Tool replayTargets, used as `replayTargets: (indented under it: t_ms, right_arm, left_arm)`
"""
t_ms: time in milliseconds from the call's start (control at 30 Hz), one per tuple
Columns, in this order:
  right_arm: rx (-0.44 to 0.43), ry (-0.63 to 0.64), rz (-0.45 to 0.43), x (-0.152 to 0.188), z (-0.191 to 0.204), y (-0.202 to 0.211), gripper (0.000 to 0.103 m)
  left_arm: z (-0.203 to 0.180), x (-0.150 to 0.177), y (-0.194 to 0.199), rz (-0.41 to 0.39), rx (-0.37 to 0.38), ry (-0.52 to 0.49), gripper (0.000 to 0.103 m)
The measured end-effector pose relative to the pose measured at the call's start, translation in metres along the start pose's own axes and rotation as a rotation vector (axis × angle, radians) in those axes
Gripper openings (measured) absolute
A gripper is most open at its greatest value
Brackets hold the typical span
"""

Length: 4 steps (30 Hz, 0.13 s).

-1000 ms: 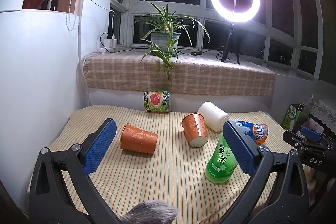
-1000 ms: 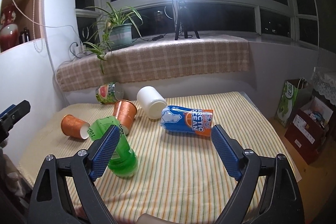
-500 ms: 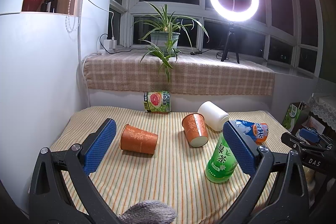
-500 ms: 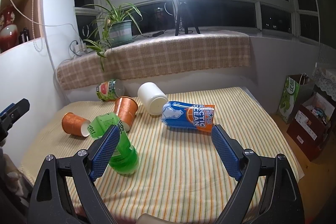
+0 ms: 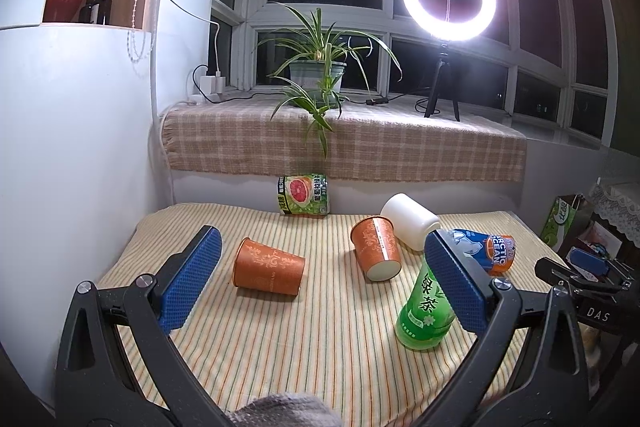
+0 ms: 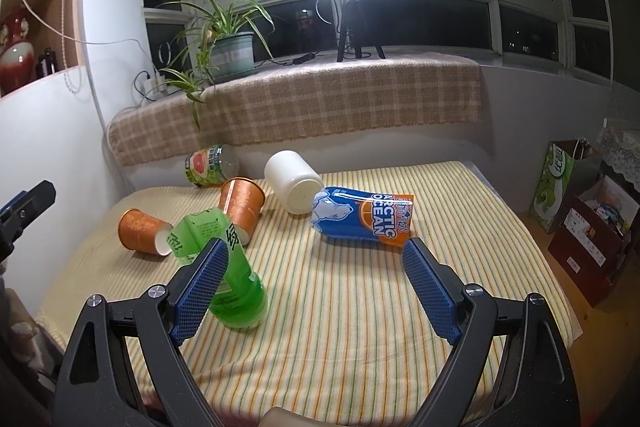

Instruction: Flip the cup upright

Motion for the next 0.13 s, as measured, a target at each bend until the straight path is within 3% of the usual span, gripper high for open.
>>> replayTargets:
  t_ms: [133]
  right_arm:
    - [0.000, -0.003, 0.005, 0.0000, -0.0005, -0.0012, 0.089]
  left_arm:
    - [0.0016, -0.0002, -0.0001, 0.001, -0.003, -0.002, 0.103]
Point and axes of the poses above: each gripper's, at about its wrist camera, not at the fingertips, and y roughly against the way its jaws point, z to its left, x to its underside, the point moved 6 cm from there along -y, roughly the way its jaws point, and after that the axes turned 12 degrees about -y, right-handed, at the moved point
